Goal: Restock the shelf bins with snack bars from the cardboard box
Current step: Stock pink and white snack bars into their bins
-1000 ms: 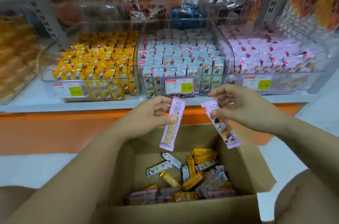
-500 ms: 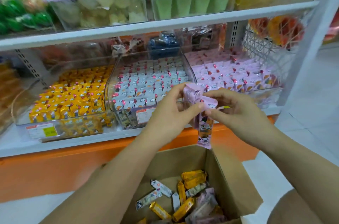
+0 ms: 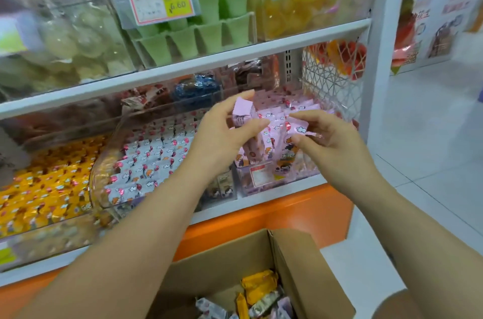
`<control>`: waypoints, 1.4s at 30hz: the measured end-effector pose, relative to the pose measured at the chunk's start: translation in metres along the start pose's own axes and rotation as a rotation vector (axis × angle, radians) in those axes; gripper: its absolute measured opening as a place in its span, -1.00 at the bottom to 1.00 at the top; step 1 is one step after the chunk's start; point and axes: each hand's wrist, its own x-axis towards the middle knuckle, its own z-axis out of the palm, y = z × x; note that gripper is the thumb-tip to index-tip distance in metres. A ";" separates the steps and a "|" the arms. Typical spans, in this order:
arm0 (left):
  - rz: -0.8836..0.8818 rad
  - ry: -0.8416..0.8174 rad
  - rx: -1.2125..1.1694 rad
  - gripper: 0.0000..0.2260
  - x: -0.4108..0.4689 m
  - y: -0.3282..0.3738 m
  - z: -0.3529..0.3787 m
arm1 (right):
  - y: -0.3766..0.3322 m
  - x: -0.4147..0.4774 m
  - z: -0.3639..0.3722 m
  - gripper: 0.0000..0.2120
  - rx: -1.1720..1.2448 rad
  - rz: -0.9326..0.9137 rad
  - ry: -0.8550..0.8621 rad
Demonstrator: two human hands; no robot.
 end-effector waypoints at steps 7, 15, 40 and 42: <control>-0.003 0.048 0.231 -0.57 0.022 -0.016 -0.012 | 0.006 0.024 0.006 -0.76 -0.001 -0.035 0.087; -0.040 0.020 0.365 -0.65 0.028 -0.038 -0.012 | 0.012 0.042 0.022 -0.80 -0.047 -0.021 -0.044; -0.376 0.369 -0.532 -0.71 -0.008 -0.045 -0.028 | 0.028 0.055 0.062 -0.78 -0.249 -0.021 -0.259; -0.400 0.310 -0.636 -0.77 -0.009 -0.042 -0.026 | 0.031 0.056 0.068 -0.77 -0.288 -0.007 -0.283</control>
